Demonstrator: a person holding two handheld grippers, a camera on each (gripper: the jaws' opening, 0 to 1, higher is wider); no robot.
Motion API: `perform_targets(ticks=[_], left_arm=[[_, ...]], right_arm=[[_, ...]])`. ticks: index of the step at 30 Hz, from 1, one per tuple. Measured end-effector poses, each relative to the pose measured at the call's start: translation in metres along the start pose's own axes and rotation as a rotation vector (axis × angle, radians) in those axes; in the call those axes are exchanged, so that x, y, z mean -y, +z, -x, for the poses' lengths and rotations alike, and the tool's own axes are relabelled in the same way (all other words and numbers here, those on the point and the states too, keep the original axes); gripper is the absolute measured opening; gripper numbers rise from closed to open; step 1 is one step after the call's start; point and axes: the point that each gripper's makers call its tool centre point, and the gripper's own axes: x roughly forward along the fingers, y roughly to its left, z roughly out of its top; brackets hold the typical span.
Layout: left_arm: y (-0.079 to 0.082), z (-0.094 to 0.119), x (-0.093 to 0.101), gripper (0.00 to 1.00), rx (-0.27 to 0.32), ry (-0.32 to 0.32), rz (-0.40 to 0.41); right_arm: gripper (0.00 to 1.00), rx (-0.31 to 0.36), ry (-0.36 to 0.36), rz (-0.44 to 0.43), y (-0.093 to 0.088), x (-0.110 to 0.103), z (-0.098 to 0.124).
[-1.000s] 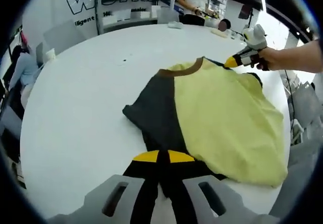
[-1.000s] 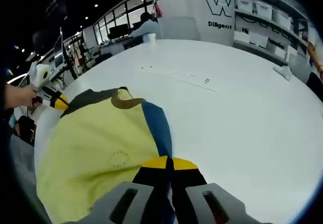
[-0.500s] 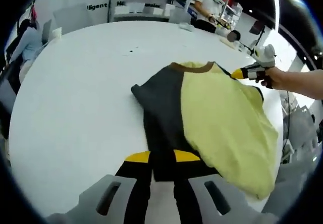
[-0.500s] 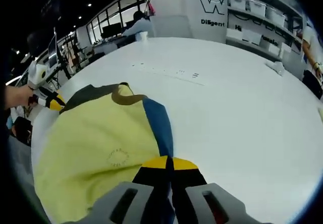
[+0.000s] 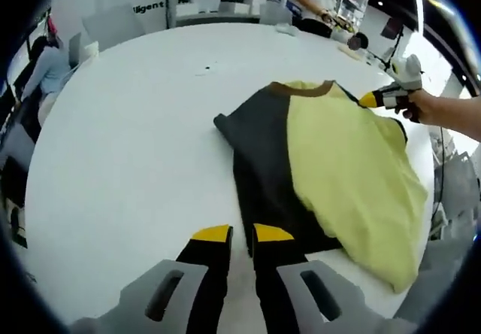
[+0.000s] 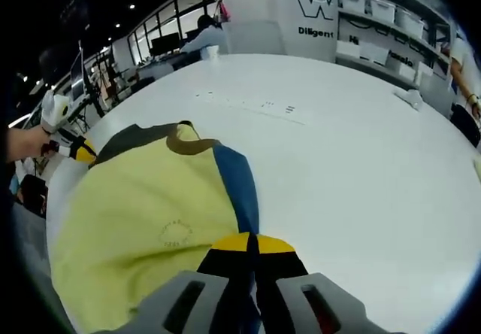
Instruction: Fold the garment on the visible template until the final outline fits inside the template.
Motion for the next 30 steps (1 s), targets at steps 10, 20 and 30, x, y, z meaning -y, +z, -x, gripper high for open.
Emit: perform_targets(ticks=[10,20,30], left_arm=[[0.000,-0.006,0.010,0.05,-0.002,-0.011,-0.029],[0.056,0.011,0.055,0.04,0.216,-0.085,-0.099],[0.072,0.006,0.140,0.04,0.277,-0.243,-0.228]], right_arm=[[0.00,-0.005,-0.002,-0.006,-0.004,0.001,0.002],[0.00,-0.001,-0.006,-0.012,-0.007,0.002,0.005],[0.00,0.001,-0.006,-0.015,-0.008,0.001,0.005]])
